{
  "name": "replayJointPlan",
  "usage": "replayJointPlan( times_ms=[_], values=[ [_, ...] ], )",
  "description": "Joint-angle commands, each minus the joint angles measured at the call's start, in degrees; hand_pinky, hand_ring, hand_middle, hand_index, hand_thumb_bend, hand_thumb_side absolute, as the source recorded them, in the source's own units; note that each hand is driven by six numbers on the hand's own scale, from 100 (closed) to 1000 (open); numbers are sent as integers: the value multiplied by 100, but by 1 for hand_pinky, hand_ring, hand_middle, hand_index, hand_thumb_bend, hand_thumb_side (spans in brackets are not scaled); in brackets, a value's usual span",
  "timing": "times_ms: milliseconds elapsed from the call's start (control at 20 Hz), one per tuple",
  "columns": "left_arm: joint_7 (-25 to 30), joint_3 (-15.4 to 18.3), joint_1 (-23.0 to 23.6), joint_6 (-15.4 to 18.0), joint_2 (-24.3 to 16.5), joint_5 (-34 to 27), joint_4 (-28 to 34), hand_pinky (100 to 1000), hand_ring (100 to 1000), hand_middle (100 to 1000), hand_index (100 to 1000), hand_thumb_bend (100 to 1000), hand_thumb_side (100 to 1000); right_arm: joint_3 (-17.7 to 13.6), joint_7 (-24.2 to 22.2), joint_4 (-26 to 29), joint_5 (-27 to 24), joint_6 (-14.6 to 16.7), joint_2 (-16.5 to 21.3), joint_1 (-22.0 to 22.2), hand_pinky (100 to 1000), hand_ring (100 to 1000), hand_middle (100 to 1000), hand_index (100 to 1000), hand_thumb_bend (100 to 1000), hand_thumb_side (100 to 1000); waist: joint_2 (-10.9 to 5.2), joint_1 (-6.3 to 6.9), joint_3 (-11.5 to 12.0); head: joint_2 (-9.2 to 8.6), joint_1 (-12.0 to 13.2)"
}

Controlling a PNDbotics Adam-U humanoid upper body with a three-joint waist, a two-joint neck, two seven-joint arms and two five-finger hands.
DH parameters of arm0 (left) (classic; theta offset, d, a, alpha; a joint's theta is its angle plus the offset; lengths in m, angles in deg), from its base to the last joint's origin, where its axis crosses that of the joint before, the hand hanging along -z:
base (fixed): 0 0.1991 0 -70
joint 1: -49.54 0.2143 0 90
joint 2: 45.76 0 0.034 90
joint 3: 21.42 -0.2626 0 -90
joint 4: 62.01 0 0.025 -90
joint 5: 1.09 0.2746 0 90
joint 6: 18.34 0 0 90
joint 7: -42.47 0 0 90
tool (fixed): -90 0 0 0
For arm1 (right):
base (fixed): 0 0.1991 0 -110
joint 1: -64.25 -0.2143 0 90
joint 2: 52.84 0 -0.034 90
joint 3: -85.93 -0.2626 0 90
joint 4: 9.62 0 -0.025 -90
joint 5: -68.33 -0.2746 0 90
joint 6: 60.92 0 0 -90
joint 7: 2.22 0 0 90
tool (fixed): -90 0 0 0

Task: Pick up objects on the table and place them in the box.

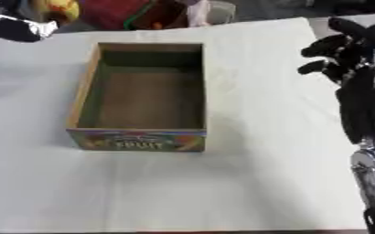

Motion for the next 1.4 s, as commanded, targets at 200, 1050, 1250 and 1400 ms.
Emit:
replayJointPlan(
  times_ms=[200,1050,1250,1400],
  values=[
    [-462,-193,-239,-483,477,496,-71,253,440,465,570,100,314,21,-63,115,-123,-4,8,-138,561,667,586,821,100,931,-148,-64,-56,-5,78],
    [-14,-686,256,-737,1353,1928,-975,300,493,514,630,100,201,30,-107,115,-194,-22,-39,-225,562,667,586,821,100,933,-96,-44,-129,104,203],
    [326,-643,370,-525,1409,2254,-994,335,526,546,685,100,257,24,-101,115,-162,-45,-41,-191,561,668,586,822,100,935,-90,-27,-112,125,227],
    [570,-629,405,-343,1392,2448,-995,391,598,621,783,117,377,19,-94,115,-146,-44,-39,-182,562,668,585,822,100,935,-84,-26,-108,137,251]
  ],
)
